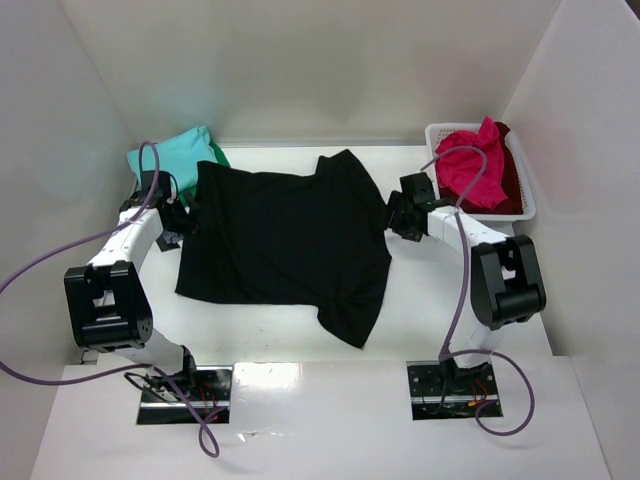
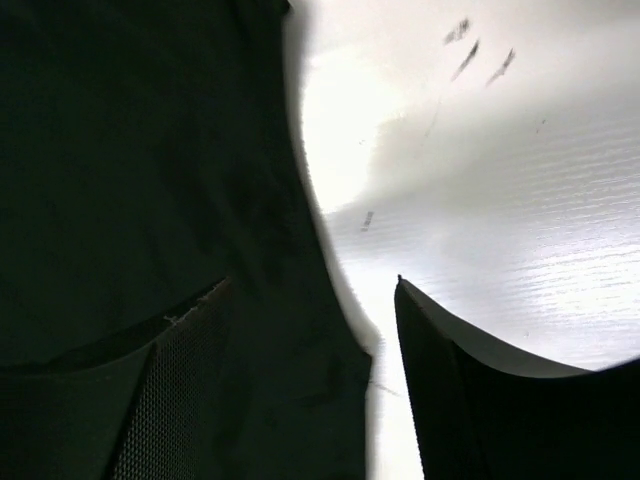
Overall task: Fold and stack the t-shirts
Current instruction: Flatten out the tshirt
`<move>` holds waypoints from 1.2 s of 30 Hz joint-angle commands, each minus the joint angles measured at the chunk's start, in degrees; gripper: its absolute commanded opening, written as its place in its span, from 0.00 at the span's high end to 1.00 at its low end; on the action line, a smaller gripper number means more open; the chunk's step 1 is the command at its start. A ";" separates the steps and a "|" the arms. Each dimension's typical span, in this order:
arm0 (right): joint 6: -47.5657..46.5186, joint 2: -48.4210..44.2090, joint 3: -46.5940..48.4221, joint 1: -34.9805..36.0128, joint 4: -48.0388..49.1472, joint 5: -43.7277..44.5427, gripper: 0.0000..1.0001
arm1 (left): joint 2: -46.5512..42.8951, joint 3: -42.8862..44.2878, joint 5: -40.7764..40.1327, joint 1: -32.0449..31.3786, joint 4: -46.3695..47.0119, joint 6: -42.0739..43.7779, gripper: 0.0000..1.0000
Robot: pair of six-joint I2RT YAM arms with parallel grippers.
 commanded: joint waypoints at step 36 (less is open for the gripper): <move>-4.42 12.01 6.82 -0.11 -6.88 13.67 1.00 | 5.71 2.83 -1.82 0.41 -0.07 3.36 0.12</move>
